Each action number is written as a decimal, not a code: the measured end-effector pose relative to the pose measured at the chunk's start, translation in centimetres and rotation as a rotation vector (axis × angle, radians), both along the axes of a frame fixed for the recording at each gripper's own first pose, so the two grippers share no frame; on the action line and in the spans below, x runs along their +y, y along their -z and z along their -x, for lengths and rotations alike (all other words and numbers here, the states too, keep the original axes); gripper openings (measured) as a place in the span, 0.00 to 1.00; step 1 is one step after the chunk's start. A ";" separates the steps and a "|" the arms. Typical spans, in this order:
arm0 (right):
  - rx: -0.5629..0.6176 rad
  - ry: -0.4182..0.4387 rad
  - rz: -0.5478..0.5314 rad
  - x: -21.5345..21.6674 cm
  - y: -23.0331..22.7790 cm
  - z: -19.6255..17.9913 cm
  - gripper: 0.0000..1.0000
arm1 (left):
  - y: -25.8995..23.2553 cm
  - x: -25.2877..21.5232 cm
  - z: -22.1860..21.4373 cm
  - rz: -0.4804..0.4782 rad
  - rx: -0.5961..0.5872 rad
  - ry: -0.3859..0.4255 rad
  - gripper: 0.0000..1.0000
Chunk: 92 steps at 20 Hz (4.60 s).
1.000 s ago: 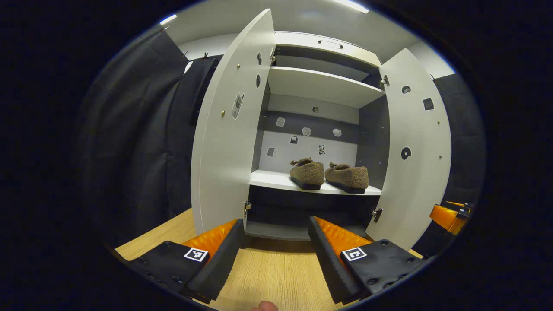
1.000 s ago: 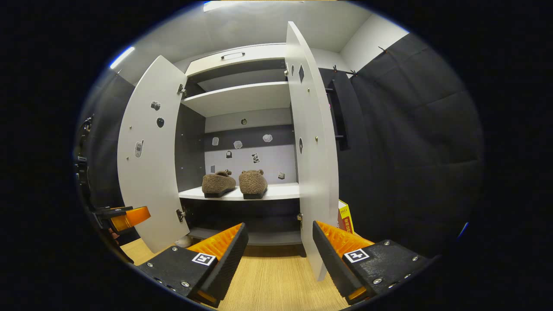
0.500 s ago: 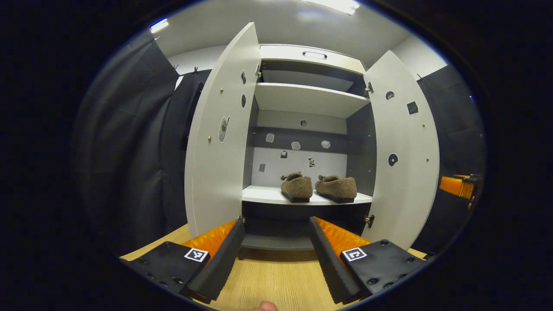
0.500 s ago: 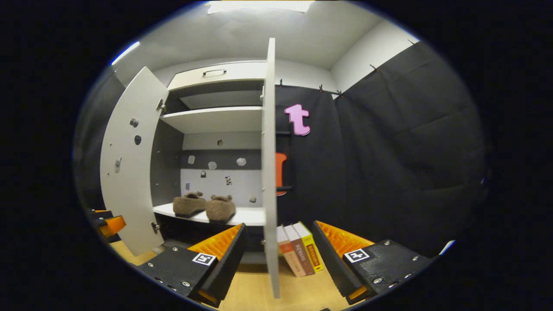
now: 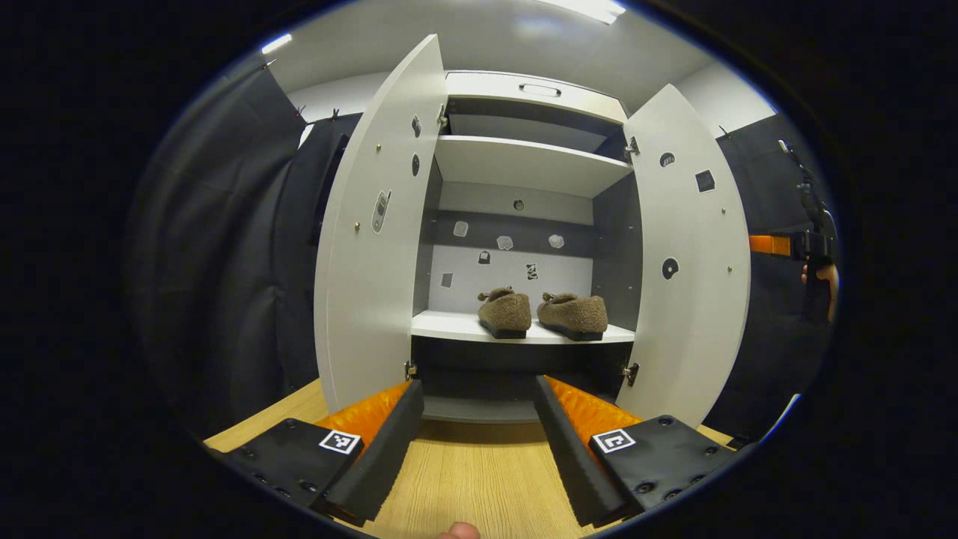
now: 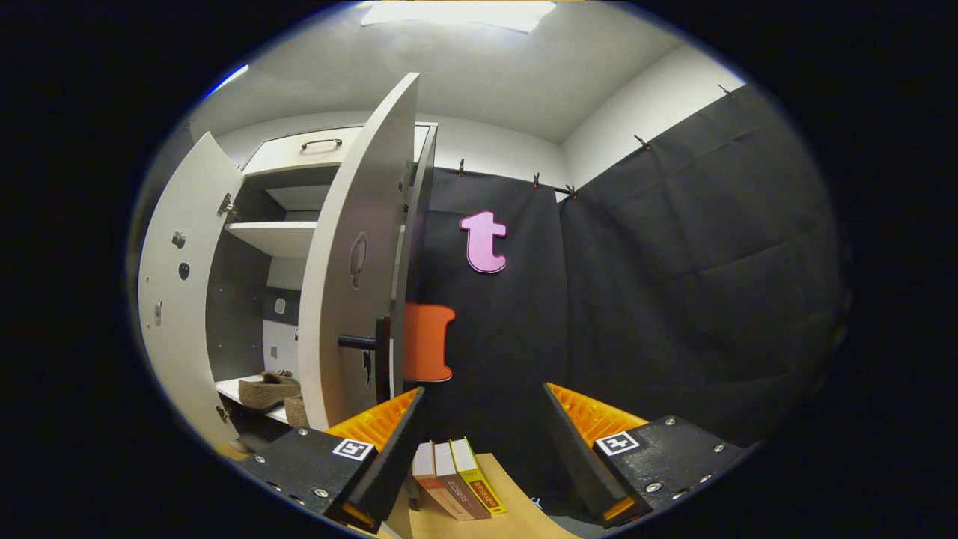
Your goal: Grab one shoe with the right hand and put it into the shoe cabinet, grab the other shoe with the left hand and put it into the shoe cabinet; then close the right door with the right hand and the left door with the left hand.
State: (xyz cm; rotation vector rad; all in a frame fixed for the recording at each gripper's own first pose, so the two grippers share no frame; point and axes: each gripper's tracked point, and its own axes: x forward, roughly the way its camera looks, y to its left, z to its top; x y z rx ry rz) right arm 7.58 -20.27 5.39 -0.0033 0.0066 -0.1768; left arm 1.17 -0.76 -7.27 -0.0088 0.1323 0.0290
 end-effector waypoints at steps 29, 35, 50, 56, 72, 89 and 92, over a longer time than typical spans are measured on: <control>-0.034 -0.168 -0.001 12.9 -0.3 -1.3 0.89 | 0.0 2.5 -0.5 0.000 -0.012 -0.032 0.97; -0.040 -0.211 -0.021 16.8 -0.1 -3.5 0.98 | -0.1 3.4 0.1 -0.004 -0.007 -0.051 0.97; 0.058 -0.339 -0.097 24.5 4.8 -6.9 0.93 | -0.2 3.7 0.5 0.002 -0.002 -0.047 0.97; 0.072 -0.340 -0.100 25.6 5.3 -8.6 0.91 | 0.1 4.0 0.6 0.008 0.003 -0.052 0.96; 0.086 -0.314 -0.079 26.4 6.6 -11.0 0.92 | 0.4 4.4 0.3 0.012 0.012 -0.053 0.97; 0.029 -0.199 -0.041 19.6 5.0 3.3 0.93 | -0.1 2.3 -0.8 0.014 0.000 0.001 0.97; 0.058 -0.195 -0.053 19.4 7.2 5.8 0.93 | -0.3 1.9 -0.8 0.018 -0.004 0.008 0.96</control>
